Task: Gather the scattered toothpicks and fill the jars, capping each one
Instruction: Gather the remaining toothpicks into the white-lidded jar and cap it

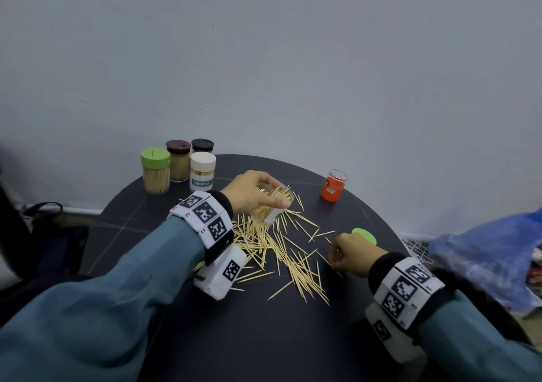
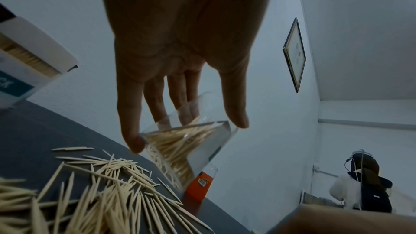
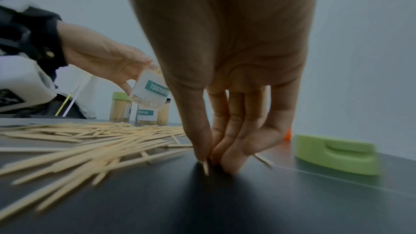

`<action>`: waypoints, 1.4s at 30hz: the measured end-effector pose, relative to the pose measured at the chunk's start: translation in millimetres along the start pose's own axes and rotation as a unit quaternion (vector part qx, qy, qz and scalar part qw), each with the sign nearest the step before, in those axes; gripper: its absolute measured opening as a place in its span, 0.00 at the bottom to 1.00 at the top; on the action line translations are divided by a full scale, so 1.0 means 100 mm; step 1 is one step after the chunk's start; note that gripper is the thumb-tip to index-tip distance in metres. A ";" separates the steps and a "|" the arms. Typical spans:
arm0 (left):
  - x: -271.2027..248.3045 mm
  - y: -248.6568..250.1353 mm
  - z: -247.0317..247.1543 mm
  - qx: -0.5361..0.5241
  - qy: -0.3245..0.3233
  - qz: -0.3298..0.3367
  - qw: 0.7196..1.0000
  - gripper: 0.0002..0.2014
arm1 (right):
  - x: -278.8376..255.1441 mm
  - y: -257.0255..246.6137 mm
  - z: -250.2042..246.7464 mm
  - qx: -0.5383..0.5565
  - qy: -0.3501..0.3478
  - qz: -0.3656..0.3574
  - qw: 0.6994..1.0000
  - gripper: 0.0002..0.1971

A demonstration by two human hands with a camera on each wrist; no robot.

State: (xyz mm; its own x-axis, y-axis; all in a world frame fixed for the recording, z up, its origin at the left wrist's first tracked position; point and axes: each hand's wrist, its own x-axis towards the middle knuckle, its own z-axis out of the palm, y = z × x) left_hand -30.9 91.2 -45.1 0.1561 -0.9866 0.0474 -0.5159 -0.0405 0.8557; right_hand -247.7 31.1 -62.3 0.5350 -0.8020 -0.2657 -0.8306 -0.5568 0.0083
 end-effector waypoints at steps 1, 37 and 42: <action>0.00 0.00 0.00 0.004 0.001 0.002 1.000 0.29 | 0.02 -0.06 0.01 0.006 0.008 -0.014 1.000 0.09; 0.03 -0.05 0.02 0.025 -0.019 -0.014 0.999 0.29 | 0.10 -0.88 0.12 -0.082 -0.032 0.012 0.996 0.18; 0.05 -0.07 0.00 0.034 -0.018 -0.013 0.999 0.30 | 0.09 -0.78 0.00 -0.019 -0.067 0.023 0.997 0.21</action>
State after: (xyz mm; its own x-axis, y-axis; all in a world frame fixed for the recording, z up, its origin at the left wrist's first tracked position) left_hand -26.7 86.3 -51.2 0.1400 -0.9901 0.0050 -0.5676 -0.0761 0.8198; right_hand -177.5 67.4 -65.1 0.4683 -0.7922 -0.3912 -0.8463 -0.5294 0.0591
